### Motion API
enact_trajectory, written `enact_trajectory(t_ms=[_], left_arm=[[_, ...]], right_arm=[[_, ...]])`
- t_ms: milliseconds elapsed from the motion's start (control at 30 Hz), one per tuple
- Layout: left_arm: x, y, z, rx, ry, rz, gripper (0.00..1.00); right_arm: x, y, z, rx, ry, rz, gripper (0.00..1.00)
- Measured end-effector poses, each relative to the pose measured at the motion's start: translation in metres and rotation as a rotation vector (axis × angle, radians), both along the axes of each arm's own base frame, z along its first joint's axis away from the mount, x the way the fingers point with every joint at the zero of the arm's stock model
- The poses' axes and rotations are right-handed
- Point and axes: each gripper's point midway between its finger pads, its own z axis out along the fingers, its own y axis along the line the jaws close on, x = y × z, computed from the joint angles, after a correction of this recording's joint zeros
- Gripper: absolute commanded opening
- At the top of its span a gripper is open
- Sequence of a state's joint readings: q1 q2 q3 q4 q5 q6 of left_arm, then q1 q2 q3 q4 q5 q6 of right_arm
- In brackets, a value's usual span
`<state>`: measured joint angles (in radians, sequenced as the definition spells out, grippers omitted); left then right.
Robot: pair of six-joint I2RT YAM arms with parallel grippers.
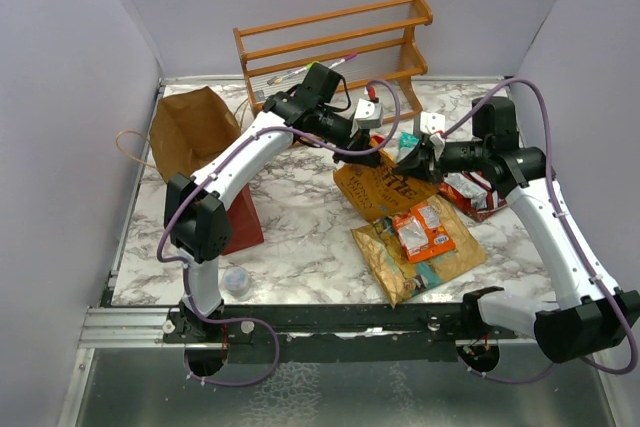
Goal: Place the snacks into the paper bag
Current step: Place the snack in the paper bag.
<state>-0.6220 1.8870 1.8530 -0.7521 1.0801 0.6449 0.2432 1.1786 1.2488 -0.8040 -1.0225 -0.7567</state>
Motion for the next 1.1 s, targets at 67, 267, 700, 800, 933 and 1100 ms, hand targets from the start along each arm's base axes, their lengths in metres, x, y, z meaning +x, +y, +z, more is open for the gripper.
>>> enact_trajectory(t_ms=[67,267,700,800,933,1100], left_arm=[[-0.001,0.000,0.000,0.004,0.012,0.003,0.00],[-0.002,0.006,-0.003,0.036,0.040,0.056,0.00],[0.006,0.042,0.087,-0.015,-0.213,0.331,0.00],[0.018,0.050,0.114,-0.035,-0.275,0.433,0.00],[0.036,0.061,0.144,-0.056,-0.337,0.566,0.00],[0.047,0.080,0.181,-0.096,-0.399,0.714,0.00]], right_arm=[[0.002,-0.001,-0.001,-0.002,-0.001,-0.023,0.05],[0.011,-0.008,0.003,-0.008,-0.033,-0.113,0.45],[0.038,-0.032,0.037,-0.031,-0.123,-0.348,0.85],[0.047,-0.044,0.060,-0.006,-0.150,-0.428,0.86],[0.064,-0.074,0.083,0.035,-0.168,-0.577,0.86],[0.072,-0.103,0.093,0.071,-0.166,-0.700,0.87]])
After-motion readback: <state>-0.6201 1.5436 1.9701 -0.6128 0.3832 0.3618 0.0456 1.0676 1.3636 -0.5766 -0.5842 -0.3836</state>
